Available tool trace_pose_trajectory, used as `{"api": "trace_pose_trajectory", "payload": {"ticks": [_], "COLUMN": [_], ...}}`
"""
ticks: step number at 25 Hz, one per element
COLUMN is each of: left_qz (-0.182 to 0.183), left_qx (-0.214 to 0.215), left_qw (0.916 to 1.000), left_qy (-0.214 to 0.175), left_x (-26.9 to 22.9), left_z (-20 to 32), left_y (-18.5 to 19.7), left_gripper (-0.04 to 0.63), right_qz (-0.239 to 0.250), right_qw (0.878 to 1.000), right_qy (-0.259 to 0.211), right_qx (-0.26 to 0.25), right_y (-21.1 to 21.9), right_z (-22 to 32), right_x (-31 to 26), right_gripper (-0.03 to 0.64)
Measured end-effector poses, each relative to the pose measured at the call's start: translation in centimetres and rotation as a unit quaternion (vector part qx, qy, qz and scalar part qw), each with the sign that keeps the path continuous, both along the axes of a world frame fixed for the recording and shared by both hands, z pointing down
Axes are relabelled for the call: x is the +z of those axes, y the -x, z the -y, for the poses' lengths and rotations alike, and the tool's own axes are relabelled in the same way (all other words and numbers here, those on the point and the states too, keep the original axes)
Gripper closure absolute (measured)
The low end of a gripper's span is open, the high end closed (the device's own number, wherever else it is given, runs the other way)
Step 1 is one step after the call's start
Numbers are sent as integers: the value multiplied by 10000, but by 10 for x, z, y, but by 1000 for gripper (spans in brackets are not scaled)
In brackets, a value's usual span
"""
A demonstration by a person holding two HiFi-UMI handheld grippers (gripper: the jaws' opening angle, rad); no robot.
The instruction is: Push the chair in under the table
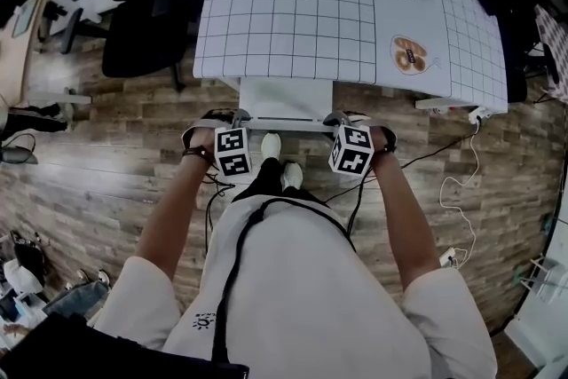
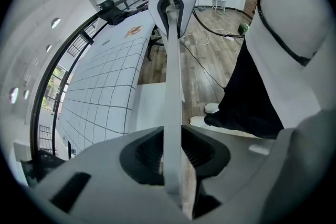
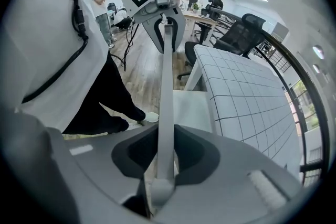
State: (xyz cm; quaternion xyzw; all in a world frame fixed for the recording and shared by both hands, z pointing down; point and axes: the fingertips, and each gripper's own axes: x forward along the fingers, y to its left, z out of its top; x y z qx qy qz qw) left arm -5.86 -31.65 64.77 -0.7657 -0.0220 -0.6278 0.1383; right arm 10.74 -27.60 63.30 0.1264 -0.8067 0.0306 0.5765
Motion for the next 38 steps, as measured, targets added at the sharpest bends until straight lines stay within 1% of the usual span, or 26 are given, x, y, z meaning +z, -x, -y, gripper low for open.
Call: {"api": "trace_pose_trajectory", "payload": {"ticks": [12,25,31,38], "left_qz": [-109,-228,-279,-385], "left_qx": [21,90,61,162], "left_qw": [9999,9997,9996,9991], "left_qy": [18,-3,55,115], "left_x": [-2,-2,-2,-3], "left_z": [50,111,126,138], "left_y": [-8,-14,-18,-19], "left_gripper": [489,488,489,482], "right_qz": [-13,-153,-192,-241], "right_qw": [10000,9997,9996,9991], "right_qy": [25,-58,-96,-68], "right_qx": [50,158,208,339], "right_y": [-7,-14,-19,-20], "right_z": [49,111,126,140], "right_x": [-2,0,1,1], "right_gripper": [528,523,518,511]}}
